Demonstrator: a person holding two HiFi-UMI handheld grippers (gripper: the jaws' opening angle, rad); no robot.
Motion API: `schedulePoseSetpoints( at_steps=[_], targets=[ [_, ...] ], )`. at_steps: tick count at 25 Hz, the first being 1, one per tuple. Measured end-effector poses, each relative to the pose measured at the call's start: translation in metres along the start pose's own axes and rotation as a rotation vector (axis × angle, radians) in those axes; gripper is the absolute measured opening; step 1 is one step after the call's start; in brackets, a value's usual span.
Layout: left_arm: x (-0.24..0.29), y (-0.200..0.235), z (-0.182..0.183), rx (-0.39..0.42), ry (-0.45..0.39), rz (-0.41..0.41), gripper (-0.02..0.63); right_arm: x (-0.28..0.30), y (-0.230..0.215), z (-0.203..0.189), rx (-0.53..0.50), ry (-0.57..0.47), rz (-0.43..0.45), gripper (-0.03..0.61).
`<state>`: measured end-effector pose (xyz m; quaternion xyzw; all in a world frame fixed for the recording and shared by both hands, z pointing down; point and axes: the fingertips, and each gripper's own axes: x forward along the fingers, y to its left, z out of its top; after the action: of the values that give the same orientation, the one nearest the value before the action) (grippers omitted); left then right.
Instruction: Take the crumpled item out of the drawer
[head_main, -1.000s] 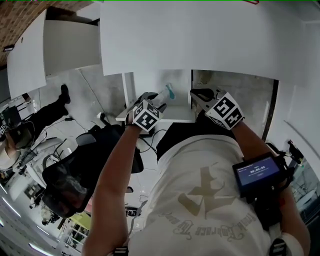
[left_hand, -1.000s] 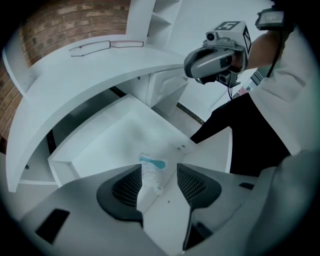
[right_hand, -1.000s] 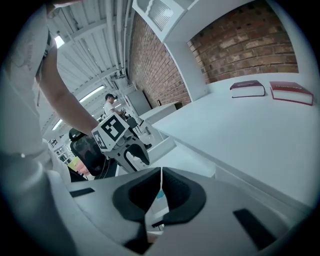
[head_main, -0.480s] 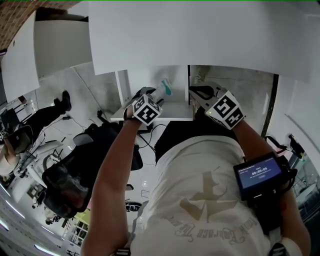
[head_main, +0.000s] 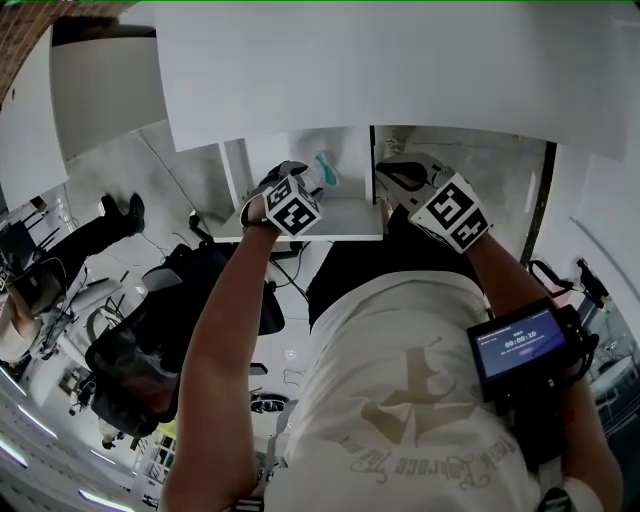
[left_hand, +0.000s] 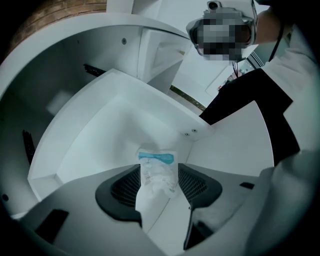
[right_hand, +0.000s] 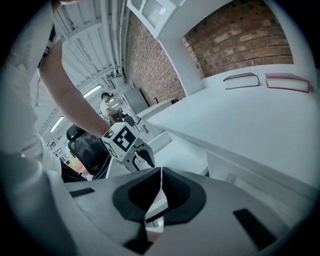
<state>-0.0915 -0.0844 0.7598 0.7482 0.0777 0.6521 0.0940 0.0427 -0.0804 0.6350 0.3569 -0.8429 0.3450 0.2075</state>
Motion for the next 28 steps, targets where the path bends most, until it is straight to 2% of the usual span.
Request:
schedulePoseSetpoints(
  at_steps=[7,28],
  targets=[
    [0.014,-0.001,-0.010,0.101,0.066,-0.013,0.238,-0.002,-0.002,-0.006,0.021,0.003,-0.013,0.025],
    [0.042,0.000,-0.025,0.111,0.136,-0.053,0.260,-0.011,-0.011,-0.015,0.074,0.015,-0.049,0.025]
  ],
)
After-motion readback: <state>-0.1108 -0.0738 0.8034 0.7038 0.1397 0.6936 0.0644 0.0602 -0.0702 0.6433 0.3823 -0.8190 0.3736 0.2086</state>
